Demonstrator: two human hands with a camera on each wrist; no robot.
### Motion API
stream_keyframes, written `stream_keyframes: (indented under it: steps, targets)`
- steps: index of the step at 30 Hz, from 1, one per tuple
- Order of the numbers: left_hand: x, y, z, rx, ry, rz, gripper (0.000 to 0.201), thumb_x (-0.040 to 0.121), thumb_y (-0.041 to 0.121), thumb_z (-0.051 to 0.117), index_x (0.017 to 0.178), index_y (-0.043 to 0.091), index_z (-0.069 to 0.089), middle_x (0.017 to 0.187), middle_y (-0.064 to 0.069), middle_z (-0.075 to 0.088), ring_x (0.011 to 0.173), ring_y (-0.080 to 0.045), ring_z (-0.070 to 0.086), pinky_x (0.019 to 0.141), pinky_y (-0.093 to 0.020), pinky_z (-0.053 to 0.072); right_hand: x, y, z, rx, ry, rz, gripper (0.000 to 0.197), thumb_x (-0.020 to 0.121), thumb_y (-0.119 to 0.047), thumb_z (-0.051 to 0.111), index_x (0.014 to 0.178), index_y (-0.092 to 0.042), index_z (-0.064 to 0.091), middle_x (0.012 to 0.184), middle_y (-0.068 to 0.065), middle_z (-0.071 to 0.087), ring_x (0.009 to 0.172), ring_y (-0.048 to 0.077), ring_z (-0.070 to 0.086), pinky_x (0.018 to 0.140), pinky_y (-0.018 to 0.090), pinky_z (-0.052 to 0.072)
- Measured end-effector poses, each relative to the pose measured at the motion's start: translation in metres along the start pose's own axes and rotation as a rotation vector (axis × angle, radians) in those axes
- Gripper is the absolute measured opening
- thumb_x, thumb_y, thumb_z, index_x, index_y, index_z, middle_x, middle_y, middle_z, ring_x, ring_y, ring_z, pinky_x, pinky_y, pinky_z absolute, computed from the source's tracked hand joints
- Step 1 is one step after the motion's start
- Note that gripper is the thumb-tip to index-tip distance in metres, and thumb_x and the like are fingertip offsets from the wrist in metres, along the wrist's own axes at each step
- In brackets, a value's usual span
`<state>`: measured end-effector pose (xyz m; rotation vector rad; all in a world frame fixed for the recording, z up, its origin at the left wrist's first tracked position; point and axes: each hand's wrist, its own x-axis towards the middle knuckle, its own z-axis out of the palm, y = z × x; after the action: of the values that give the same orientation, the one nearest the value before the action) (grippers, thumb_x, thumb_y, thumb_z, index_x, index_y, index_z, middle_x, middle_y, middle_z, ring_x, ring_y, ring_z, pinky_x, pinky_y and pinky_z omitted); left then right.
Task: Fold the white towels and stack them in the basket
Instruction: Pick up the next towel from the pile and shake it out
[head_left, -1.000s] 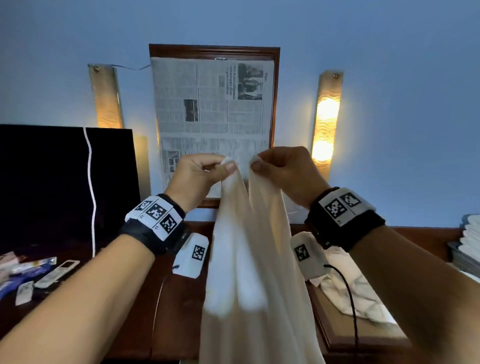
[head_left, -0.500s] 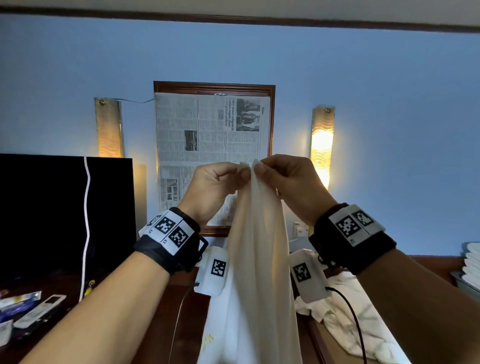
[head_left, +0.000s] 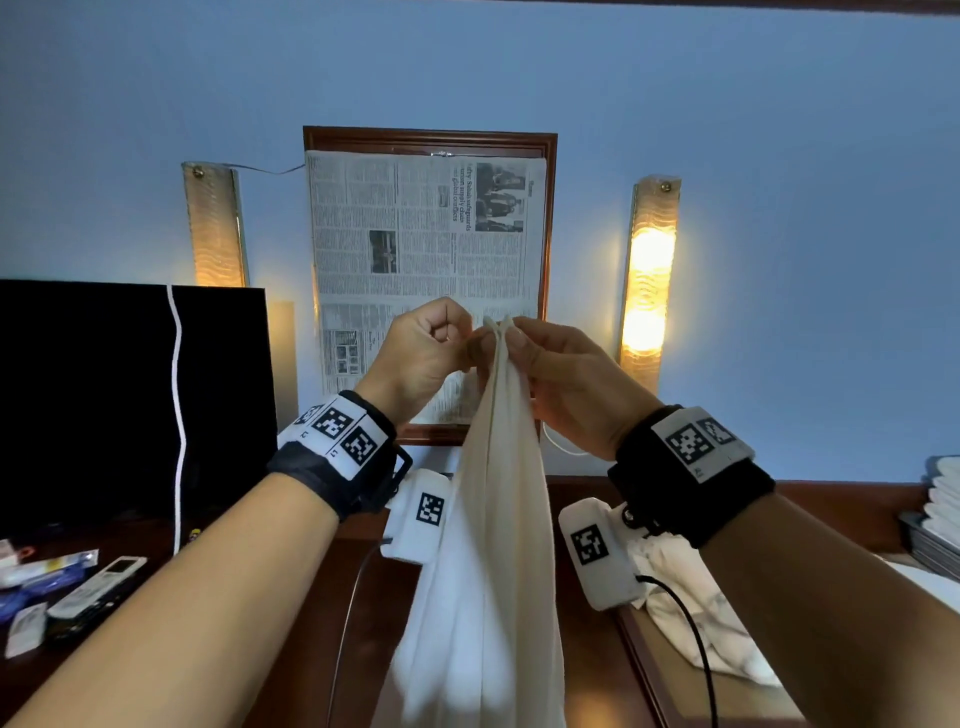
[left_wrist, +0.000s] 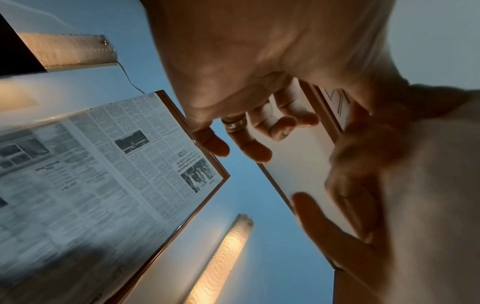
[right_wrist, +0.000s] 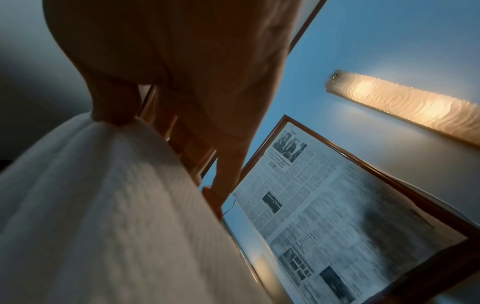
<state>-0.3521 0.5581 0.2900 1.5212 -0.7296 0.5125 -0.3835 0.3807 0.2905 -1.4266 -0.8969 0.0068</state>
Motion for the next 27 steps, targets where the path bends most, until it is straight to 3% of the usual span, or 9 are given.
stream_keyframes:
  steps: [3, 4, 6, 11, 14, 17, 21, 24, 27]
  targets:
    - [-0.006, -0.007, -0.004, 0.049, -0.013, -0.045, 0.036, 0.083, 0.022, 0.078, 0.068, 0.007, 0.050, 0.065, -0.010, 0.048, 0.052, -0.010, 0.041, 0.049, -0.023, 0.038, 0.001, 0.005, 0.000, -0.070, 0.059, 0.026, 0.041, 0.087, -0.044, 0.066, 0.101, -0.006, 0.068, 0.100, 0.017, 0.052, 0.088, 0.033, 0.045, 0.077, 0.043, 0.042]
    - [-0.011, -0.010, -0.005, 0.068, -0.036, -0.076, 0.046, 0.081, 0.036, 0.081, 0.068, 0.005, 0.051, 0.059, -0.001, 0.048, 0.050, -0.011, 0.041, 0.048, -0.024, 0.037, 0.000, 0.006, -0.001, -0.115, 0.092, 0.031, 0.038, 0.087, -0.042, 0.064, 0.098, -0.006, 0.068, 0.096, 0.016, 0.057, 0.085, 0.032, 0.051, 0.077, 0.039, 0.046]
    - [-0.022, -0.014, -0.003, 0.098, -0.097, -0.145, 0.056, 0.081, 0.055, 0.073, 0.072, 0.002, 0.058, 0.060, -0.003, 0.055, 0.052, -0.019, 0.047, 0.053, -0.030, 0.042, -0.001, 0.012, -0.006, -0.207, 0.148, 0.038, 0.026, 0.092, -0.035, 0.061, 0.090, -0.010, 0.067, 0.092, 0.010, 0.065, 0.083, 0.021, 0.062, 0.074, 0.036, 0.052]
    - [-0.048, -0.029, 0.014, 0.013, -0.132, -0.293, 0.054, 0.096, 0.052, 0.057, 0.112, 0.002, 0.069, 0.108, -0.024, 0.070, 0.099, -0.040, 0.069, 0.089, -0.056, 0.056, 0.002, 0.044, -0.017, -0.560, 0.269, -0.024, 0.018, 0.096, -0.030, 0.063, 0.081, -0.020, 0.064, 0.082, -0.004, 0.064, 0.078, 0.011, 0.061, 0.076, 0.033, 0.053]
    - [-0.049, -0.041, 0.019, 0.151, -0.103, -0.248, 0.057, 0.082, 0.056, 0.066, 0.094, 0.000, 0.066, 0.095, -0.032, 0.065, 0.083, -0.049, 0.063, 0.081, -0.067, 0.050, 0.001, 0.055, -0.024, -0.705, 0.278, -0.043, 0.017, 0.095, -0.027, 0.064, 0.082, -0.016, 0.062, 0.079, -0.006, 0.061, 0.075, 0.007, 0.057, 0.073, 0.027, 0.050]
    - [-0.044, -0.053, 0.020, 0.296, -0.152, -0.207, 0.047, 0.084, 0.057, 0.062, 0.078, 0.010, 0.064, 0.075, -0.013, 0.058, 0.068, -0.026, 0.055, 0.063, -0.048, 0.047, -0.001, 0.065, -0.033, -0.766, 0.311, -0.081, 0.020, 0.093, -0.029, 0.067, 0.078, -0.019, 0.060, 0.078, -0.001, 0.063, 0.075, 0.015, 0.060, 0.073, 0.036, 0.052]
    - [-0.035, -0.067, 0.035, 0.435, -0.101, -0.147, 0.037, 0.102, 0.035, 0.054, 0.084, 0.004, 0.063, 0.069, -0.012, 0.055, 0.062, -0.023, 0.052, 0.061, -0.037, 0.041, -0.012, 0.081, -0.043, -0.687, 0.373, -0.104, 0.025, 0.091, -0.032, 0.070, 0.079, -0.011, 0.063, 0.071, -0.003, 0.057, 0.065, 0.008, 0.051, 0.064, 0.028, 0.045]
    - [-0.032, -0.079, 0.042, 0.499, -0.055, -0.123, 0.033, 0.104, 0.028, 0.050, 0.074, 0.014, 0.056, 0.064, -0.003, 0.051, 0.060, -0.021, 0.050, 0.059, -0.035, 0.039, -0.036, 0.114, -0.056, -0.627, 0.283, 0.078, 0.034, 0.093, -0.030, 0.066, 0.080, 0.001, 0.061, 0.069, 0.015, 0.057, 0.060, 0.018, 0.050, 0.054, 0.035, 0.043]
    - [-0.030, -0.096, 0.030, 0.484, 0.044, -0.149, 0.038, 0.103, 0.027, 0.051, 0.067, 0.016, 0.047, 0.059, -0.001, 0.045, 0.054, -0.017, 0.044, 0.057, -0.031, 0.035, -0.077, 0.173, -0.081, -0.733, 0.189, 0.268, 0.036, 0.093, -0.029, 0.062, 0.067, -0.005, 0.054, 0.060, 0.006, 0.054, 0.054, 0.021, 0.047, 0.055, 0.034, 0.038]
